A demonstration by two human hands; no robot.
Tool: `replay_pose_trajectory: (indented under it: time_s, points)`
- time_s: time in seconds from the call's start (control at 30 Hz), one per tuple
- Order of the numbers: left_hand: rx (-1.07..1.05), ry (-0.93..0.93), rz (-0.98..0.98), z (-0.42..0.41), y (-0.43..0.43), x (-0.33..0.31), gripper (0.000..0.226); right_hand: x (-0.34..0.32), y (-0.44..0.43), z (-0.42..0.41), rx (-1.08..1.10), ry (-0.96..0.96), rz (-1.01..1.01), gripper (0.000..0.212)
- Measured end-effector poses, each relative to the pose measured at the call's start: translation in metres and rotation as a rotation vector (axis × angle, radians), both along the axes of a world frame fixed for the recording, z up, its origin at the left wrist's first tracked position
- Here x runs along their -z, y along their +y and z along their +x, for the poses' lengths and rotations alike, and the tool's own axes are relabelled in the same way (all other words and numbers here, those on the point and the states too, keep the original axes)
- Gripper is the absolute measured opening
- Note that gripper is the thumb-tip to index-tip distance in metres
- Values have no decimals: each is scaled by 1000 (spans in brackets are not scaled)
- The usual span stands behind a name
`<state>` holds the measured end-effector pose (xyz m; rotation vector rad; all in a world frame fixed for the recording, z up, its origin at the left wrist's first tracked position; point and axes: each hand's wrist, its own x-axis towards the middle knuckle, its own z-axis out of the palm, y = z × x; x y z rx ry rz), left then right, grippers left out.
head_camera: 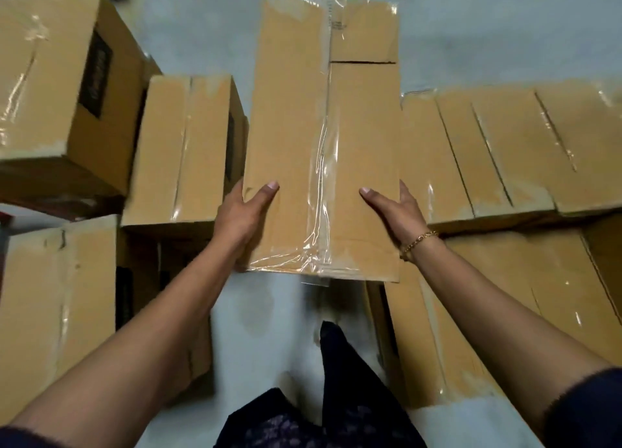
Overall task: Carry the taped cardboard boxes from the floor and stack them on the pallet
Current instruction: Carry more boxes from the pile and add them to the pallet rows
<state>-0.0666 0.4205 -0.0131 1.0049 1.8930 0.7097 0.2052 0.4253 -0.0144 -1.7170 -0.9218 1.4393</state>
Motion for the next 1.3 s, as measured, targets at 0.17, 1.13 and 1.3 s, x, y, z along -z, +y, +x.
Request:
replay_pose_trajectory:
  time_s: [0.17,1.13,1.3]
  points:
    - [134,14,127,10,-77,-54,75,-42,-90,18,94,-46,88,90]
    - [642,-10,3,494,-439,-61,73,-74,-585,476,477,-174,-51,66]
    - [632,-5,-5,568,-444,-47,67,-54,-587,547,472,-175,-67,66]
